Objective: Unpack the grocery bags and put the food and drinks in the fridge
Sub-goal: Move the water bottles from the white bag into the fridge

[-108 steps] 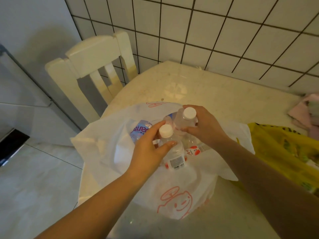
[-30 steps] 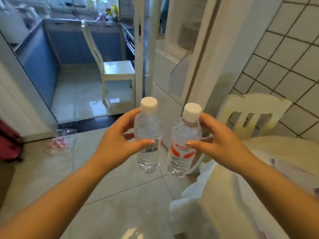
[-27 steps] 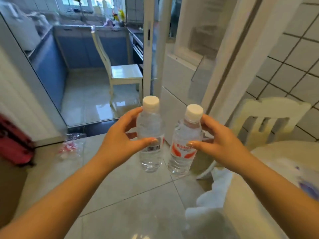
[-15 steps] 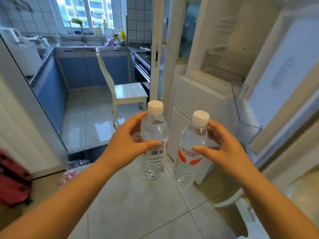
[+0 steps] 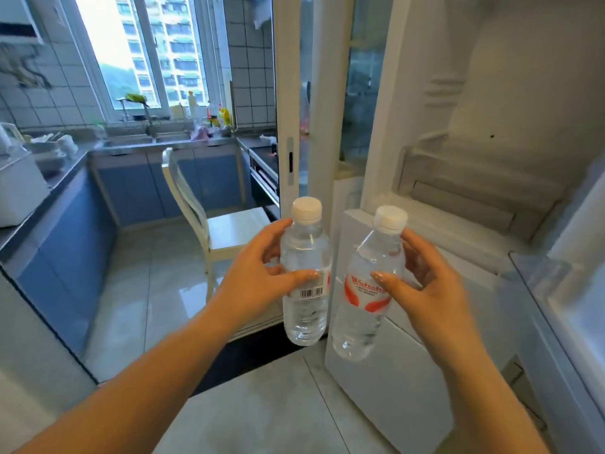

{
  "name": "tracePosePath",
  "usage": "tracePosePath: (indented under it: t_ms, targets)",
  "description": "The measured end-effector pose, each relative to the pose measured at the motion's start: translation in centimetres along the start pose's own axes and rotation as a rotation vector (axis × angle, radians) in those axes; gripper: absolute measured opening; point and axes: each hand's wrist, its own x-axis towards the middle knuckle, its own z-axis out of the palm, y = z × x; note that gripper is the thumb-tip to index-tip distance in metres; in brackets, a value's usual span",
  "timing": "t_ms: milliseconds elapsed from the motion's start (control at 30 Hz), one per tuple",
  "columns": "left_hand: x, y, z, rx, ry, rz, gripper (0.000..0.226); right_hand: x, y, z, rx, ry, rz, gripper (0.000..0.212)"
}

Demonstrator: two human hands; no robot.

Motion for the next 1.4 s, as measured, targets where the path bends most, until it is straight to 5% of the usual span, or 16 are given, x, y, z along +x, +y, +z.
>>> tracePosePath:
  t_ms: [267, 700, 900, 1400]
  targets:
    - [16.8, -1.0, 5.1, -0.087, -0.067, 0.105, 0.064, 13.7, 3.0, -3.0, -0.002, 0.245, -0.032, 0.052]
    - [44.9, -1.6, 19.8, -0.354, -0.445, 0.295, 0.065, 33.2, 7.9, -12.4, -0.061, 0.592, -0.171, 0.054]
    - [50.9, 1.3, 25.9, -0.447, -0.557, 0.425, 0.065, 39.0, 6.8, -17.6, -0.156, 0.728, -0.230, 0.058]
    - [56.7, 6.9, 33.9, -0.494, -0.695, 0.569, 0.070, 46.5, 7.5, -27.3, -0.076, 0.666, -0.297, 0.055]
